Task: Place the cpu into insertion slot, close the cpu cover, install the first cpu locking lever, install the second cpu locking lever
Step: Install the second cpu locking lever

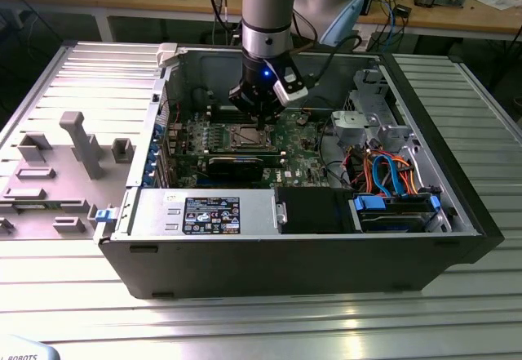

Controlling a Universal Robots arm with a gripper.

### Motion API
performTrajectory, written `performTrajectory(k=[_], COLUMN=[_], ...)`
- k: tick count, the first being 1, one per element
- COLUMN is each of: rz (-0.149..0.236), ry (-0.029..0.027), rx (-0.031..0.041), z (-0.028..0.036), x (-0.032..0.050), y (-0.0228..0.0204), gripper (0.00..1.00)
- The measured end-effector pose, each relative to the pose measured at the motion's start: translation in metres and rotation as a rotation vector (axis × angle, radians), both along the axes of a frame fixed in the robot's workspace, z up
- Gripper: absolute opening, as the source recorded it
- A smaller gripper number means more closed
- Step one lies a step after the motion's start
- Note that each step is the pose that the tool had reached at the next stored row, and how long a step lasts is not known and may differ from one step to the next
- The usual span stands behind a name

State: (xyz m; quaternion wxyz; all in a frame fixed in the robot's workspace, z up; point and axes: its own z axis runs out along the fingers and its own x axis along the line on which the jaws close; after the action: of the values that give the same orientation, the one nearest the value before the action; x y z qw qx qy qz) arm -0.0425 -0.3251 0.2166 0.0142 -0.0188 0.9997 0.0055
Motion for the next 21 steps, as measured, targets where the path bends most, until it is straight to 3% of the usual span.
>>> performTrajectory(k=[21], rz=[0.000], ry=[0.0000], rx=[0.0000], z=[0.0025], x=[0.0000], y=[-0.0025], gripper=[0.11])
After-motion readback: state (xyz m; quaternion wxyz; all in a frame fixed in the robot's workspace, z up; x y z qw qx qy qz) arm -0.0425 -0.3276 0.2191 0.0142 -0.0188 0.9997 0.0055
